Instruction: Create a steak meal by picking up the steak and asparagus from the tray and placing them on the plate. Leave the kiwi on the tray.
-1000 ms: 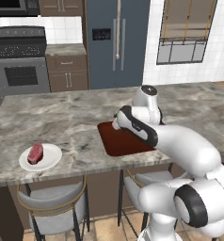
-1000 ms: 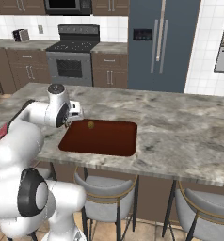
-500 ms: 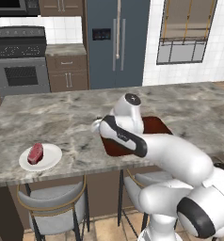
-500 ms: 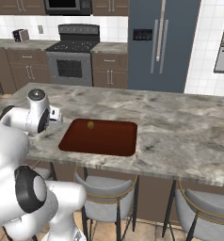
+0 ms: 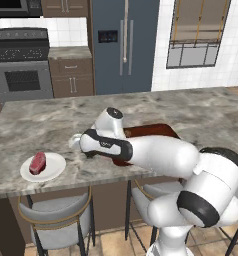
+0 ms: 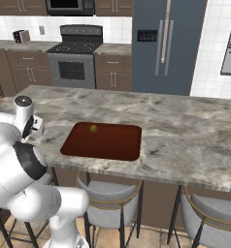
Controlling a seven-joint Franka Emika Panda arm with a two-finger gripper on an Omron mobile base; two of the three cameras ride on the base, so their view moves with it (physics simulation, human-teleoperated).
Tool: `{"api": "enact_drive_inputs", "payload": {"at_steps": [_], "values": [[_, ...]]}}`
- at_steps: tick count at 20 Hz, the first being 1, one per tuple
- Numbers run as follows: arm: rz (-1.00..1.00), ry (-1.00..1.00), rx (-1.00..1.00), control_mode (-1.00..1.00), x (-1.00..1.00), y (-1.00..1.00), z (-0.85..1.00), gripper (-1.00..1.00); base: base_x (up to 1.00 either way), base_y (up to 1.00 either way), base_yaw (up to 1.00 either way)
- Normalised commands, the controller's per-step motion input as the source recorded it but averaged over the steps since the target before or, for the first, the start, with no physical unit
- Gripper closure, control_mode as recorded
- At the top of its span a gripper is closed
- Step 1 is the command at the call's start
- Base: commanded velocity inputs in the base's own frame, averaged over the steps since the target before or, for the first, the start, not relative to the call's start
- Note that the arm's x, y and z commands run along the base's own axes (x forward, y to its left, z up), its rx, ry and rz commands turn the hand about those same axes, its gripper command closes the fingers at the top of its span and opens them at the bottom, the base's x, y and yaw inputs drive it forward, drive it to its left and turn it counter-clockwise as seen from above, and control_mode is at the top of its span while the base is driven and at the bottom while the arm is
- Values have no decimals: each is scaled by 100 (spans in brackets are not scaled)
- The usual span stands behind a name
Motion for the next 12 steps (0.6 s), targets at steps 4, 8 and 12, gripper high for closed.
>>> {"api": "enact_drive_inputs", "payload": {"at_steps": [4,8,12], "values": [[0,4,0,-100,12,97,-15,100,0,0,0],[0,0,0,-100,22,89,-14,100,0,0,0],[0,0,0,-100,27,40,-21,100,0,0,0]]}}
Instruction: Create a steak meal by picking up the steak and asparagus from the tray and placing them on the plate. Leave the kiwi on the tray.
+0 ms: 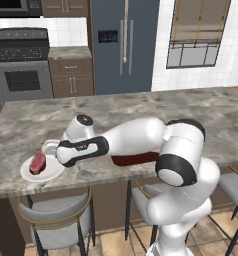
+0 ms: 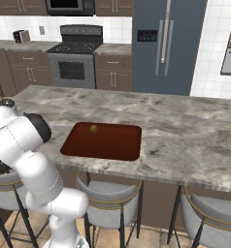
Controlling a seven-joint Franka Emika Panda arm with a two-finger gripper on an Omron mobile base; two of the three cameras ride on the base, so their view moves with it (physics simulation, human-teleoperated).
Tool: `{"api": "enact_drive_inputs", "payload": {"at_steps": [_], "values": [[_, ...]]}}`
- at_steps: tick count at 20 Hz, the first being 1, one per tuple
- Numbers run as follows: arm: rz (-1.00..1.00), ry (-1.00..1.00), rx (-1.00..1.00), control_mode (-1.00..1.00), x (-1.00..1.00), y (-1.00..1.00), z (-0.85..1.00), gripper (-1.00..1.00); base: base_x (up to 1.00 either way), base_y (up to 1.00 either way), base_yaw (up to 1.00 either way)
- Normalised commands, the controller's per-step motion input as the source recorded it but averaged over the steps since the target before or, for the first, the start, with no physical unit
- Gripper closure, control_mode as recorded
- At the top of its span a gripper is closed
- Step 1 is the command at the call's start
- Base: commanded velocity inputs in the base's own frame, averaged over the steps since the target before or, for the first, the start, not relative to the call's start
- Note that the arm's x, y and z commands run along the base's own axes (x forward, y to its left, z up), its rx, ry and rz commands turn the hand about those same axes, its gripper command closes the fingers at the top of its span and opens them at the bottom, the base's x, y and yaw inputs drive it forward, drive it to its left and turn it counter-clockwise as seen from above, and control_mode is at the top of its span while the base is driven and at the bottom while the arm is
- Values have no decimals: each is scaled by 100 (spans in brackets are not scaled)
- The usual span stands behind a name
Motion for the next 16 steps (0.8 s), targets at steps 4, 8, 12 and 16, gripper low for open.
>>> {"api": "enact_drive_inputs", "payload": {"at_steps": [4,8,12,16], "values": [[0,0,0,-100,36,5,-28,100,0,0,0],[0,0,0,-100,37,5,-37,100,0,0,0],[0,0,0,-100,26,20,-38,100,0,0,0],[0,0,0,-100,15,43,-22,100,0,0,0]]}}
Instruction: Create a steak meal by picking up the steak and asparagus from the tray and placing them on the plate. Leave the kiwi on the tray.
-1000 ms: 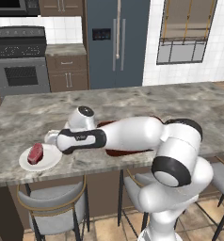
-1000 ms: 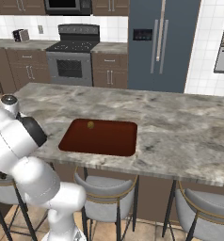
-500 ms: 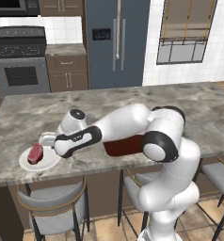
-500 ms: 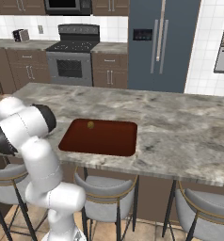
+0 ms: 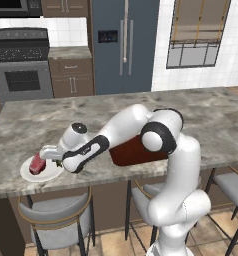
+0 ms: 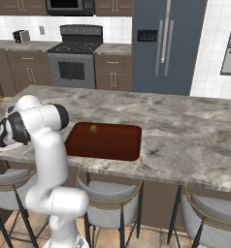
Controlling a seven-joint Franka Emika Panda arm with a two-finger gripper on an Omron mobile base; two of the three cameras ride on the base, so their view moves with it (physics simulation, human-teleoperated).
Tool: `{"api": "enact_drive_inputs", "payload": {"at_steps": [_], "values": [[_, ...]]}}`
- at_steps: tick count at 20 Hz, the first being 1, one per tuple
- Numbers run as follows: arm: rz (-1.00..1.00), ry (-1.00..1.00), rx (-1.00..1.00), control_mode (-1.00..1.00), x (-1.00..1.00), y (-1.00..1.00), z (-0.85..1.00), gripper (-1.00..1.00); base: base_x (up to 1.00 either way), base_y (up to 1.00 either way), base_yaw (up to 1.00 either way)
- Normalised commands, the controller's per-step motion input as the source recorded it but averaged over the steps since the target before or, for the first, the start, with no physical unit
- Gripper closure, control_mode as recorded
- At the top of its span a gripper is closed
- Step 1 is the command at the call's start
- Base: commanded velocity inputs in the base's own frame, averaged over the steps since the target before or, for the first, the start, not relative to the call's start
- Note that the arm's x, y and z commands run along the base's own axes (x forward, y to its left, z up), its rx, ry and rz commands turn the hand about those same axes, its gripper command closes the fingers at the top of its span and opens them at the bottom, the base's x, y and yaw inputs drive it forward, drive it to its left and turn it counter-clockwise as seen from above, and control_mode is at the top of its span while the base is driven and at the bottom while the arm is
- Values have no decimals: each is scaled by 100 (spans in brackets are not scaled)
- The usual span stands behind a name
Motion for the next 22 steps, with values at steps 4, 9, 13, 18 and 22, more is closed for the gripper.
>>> {"api": "enact_drive_inputs", "payload": {"at_steps": [4,9,13,18,22], "values": [[0,2,0,-100,14,45,-14,100,0,0,0],[0,1,0,-100,13,28,-18,100,0,0,0],[0,0,0,-100,13,1,-16,-100,0,0,0],[-1,0,0,-100,4,0,-1,-100,0,0,0],[-2,0,0,-100,-1,0,13,-100,0,0,0]]}}
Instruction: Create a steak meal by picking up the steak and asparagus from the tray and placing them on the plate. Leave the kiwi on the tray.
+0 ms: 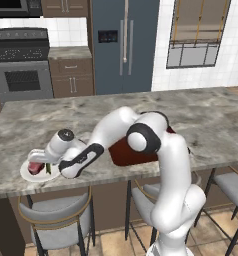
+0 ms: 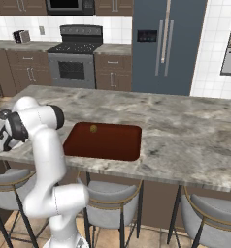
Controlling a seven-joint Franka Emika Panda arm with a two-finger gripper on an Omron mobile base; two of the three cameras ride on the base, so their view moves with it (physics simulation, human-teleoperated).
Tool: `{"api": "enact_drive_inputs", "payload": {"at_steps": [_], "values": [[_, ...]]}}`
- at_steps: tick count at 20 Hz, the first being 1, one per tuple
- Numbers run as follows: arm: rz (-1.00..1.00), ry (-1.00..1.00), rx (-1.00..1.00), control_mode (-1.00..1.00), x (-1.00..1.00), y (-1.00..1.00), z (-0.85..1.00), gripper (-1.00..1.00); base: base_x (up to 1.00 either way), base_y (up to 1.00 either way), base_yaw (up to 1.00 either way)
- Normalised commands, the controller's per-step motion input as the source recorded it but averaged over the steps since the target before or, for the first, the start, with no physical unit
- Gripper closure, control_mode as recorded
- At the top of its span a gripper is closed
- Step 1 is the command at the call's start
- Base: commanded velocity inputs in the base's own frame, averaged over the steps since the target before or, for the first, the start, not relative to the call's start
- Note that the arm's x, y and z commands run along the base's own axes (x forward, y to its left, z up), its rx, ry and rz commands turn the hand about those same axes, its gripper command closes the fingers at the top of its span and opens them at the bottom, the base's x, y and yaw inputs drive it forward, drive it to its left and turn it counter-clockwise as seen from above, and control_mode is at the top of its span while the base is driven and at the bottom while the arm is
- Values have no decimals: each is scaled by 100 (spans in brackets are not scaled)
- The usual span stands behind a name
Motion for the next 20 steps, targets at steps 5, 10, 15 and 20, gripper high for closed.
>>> {"api": "enact_drive_inputs", "payload": {"at_steps": [5,10,15,20], "values": [[-5,0,0,-100,0,-18,43,-100,0,0,0],[-8,0,0,-100,-11,-38,70,-100,0,0,0],[-6,-1,0,-100,-53,-53,62,-100,0,0,0],[0,-7,3,-100,-50,-93,65,-100,0,0,0]]}}
